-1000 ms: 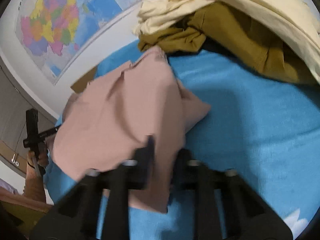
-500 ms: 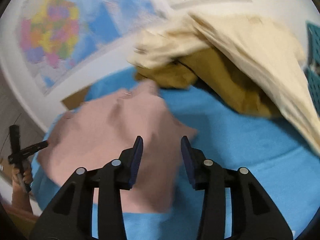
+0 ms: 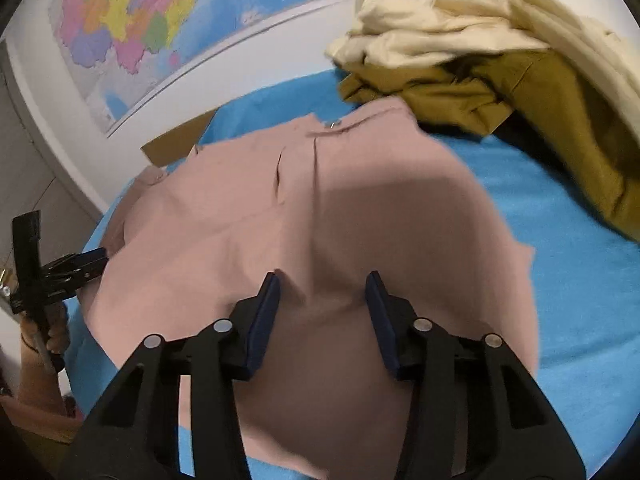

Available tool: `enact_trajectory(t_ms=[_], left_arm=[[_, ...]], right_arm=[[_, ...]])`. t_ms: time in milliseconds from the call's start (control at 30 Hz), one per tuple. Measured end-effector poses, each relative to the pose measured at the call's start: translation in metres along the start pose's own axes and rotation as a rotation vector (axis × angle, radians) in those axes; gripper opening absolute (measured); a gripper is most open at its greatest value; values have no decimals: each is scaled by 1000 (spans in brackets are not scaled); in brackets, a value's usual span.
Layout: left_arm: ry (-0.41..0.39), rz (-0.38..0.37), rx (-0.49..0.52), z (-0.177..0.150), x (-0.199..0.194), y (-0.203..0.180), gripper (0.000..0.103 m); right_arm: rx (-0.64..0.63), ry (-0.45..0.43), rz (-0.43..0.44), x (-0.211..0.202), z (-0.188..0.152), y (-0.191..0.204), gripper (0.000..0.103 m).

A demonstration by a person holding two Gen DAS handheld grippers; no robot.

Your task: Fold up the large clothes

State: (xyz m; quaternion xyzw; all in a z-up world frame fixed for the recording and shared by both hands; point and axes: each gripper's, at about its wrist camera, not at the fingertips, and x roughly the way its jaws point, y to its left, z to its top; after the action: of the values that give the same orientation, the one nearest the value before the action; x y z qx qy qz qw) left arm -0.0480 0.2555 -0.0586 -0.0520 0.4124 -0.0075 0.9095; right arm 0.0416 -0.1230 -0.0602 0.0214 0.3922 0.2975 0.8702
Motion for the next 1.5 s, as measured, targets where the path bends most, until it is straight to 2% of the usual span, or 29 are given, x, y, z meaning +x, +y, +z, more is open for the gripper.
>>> enact_trajectory(t_ms=[67,167,233,333,400,467,533,600,667,833,933,1000,1100,1200,1333,1400,1433,1500], left_arm=[[-50,-58,17,2,-16,-9,70],[-96,-122,99,4,-29,-33,75],[-86,-141,145,3,-27,-49,76],[-19,-140,169,1,-3,-63,76],[48,-116,149,0,21,-63,76],[68,-84,116,-2,33,-57,74],[64,-76,89,1,35,-51,71],[68,-75,73,0,32,-48,70],[57,-76,73,-1,25,-47,70],[-17,-83,51,-7,-10,-31,72],[-20,-73,4,-11,-21,-12,72],[-13,-57,-12,-16,-22,-2,72],[13,-54,-54,-21,-11,12,72],[28,-74,-91,-24,-3,21,72],[-31,-97,-97,-23,-25,27,74],[-57,-115,-102,-24,-35,30,75],[-62,-112,-108,-24,-38,32,75],[-62,-97,-124,-27,-44,34,75]], right_arm=[[-25,-40,32,-13,2,14,49],[-125,-79,88,-24,3,47,54],[-194,-54,150,-17,2,69,53],[-252,4,148,6,0,89,54],[-243,71,118,31,-4,84,58],[-196,92,109,44,-4,70,56],[-152,85,108,41,-1,59,51],[-146,78,84,36,1,57,51],[-135,68,103,26,2,57,54],[-227,7,159,-1,-2,85,58],[-288,16,213,1,-6,107,58],[-326,38,212,10,-12,115,61],[-288,112,182,34,-14,105,62],[-249,112,158,32,-12,98,62],[-326,62,173,9,-9,118,62],[-395,38,190,-1,-11,135,66],[-422,32,200,-3,-12,142,70],[-506,31,239,-5,-18,163,73]])
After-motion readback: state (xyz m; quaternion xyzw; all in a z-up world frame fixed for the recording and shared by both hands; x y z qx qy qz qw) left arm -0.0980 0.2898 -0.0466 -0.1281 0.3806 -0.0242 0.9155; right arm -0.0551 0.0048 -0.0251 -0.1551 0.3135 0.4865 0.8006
